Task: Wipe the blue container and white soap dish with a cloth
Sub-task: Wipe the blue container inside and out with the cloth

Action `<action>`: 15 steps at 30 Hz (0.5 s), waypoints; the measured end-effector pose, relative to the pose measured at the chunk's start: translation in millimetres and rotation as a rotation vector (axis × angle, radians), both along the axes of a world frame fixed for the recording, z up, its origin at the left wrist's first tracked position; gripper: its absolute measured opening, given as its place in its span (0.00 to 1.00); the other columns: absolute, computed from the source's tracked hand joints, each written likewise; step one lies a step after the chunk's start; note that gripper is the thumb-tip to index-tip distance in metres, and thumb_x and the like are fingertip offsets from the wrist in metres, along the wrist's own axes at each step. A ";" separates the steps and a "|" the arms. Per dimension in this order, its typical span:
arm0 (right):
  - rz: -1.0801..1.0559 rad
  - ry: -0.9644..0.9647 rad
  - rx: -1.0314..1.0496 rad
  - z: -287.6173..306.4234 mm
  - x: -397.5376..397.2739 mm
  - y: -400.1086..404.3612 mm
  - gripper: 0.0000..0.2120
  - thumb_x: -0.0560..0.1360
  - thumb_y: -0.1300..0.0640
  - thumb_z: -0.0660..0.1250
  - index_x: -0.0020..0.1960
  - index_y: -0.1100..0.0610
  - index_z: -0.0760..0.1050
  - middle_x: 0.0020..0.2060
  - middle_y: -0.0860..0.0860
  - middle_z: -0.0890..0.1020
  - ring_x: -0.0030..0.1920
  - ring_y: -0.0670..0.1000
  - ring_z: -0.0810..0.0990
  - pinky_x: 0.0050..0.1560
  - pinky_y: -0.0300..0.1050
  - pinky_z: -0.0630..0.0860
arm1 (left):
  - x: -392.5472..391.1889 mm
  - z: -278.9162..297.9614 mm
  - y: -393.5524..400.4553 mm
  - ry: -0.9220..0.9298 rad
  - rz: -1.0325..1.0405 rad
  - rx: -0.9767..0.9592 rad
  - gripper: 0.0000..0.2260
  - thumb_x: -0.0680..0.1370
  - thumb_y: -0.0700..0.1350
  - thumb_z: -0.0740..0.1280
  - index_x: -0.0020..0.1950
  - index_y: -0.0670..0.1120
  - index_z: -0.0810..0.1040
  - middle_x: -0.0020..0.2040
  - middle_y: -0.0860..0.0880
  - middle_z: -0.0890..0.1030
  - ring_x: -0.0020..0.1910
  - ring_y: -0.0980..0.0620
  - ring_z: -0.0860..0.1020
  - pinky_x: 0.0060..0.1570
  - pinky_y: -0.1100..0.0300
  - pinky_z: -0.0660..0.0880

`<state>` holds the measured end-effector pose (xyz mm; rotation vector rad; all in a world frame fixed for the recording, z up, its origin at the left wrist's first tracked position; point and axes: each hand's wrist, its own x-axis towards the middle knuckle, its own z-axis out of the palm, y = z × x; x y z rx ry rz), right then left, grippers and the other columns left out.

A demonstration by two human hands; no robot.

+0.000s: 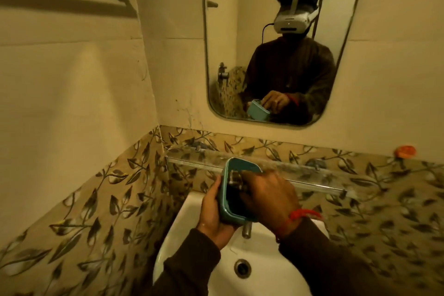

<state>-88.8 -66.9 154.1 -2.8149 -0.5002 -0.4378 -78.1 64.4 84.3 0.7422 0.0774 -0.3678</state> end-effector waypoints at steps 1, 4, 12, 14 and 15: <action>-0.023 -0.029 -0.145 -2.4 -2.1 3.3 0.26 0.73 0.45 0.66 0.69 0.48 0.66 0.60 0.52 0.79 0.61 0.55 0.74 0.57 0.52 0.74 | -2.0 2.4 -7.9 -0.016 -0.012 0.009 0.23 0.77 0.62 0.62 0.62 0.49 0.84 0.62 0.38 0.83 0.58 0.38 0.82 0.53 0.41 0.80; -0.028 0.015 -0.322 -2.6 -3.7 -2.8 0.36 0.71 0.45 0.70 0.73 0.51 0.59 0.67 0.53 0.74 0.68 0.60 0.66 0.64 0.55 0.65 | -5.6 5.3 -24.0 -0.058 -0.040 0.044 0.23 0.80 0.62 0.60 0.64 0.49 0.82 0.63 0.39 0.82 0.60 0.39 0.82 0.50 0.43 0.81; 0.321 0.047 -0.307 12.0 -31.6 -32.9 0.15 0.76 0.50 0.65 0.63 0.45 0.74 0.55 0.49 0.81 0.55 0.55 0.75 0.52 0.54 0.74 | -4.1 7.1 -32.2 -0.057 -0.091 -0.010 0.26 0.81 0.60 0.58 0.68 0.43 0.79 0.66 0.36 0.80 0.63 0.38 0.80 0.55 0.45 0.80; 0.279 0.018 -0.333 16.4 -31.5 -38.6 0.15 0.76 0.47 0.65 0.62 0.44 0.75 0.53 0.49 0.82 0.54 0.55 0.76 0.53 0.54 0.73 | -7.9 7.3 -40.0 -0.058 -0.122 -0.033 0.25 0.82 0.60 0.58 0.66 0.44 0.81 0.63 0.37 0.82 0.60 0.39 0.82 0.53 0.45 0.80; 0.237 -0.022 -0.328 18.7 -30.8 -41.1 0.15 0.75 0.46 0.64 0.62 0.45 0.75 0.53 0.49 0.82 0.54 0.56 0.76 0.54 0.53 0.71 | -9.4 5.7 -43.4 -0.060 -0.134 -0.047 0.24 0.81 0.60 0.58 0.64 0.45 0.82 0.60 0.38 0.83 0.57 0.40 0.83 0.51 0.45 0.81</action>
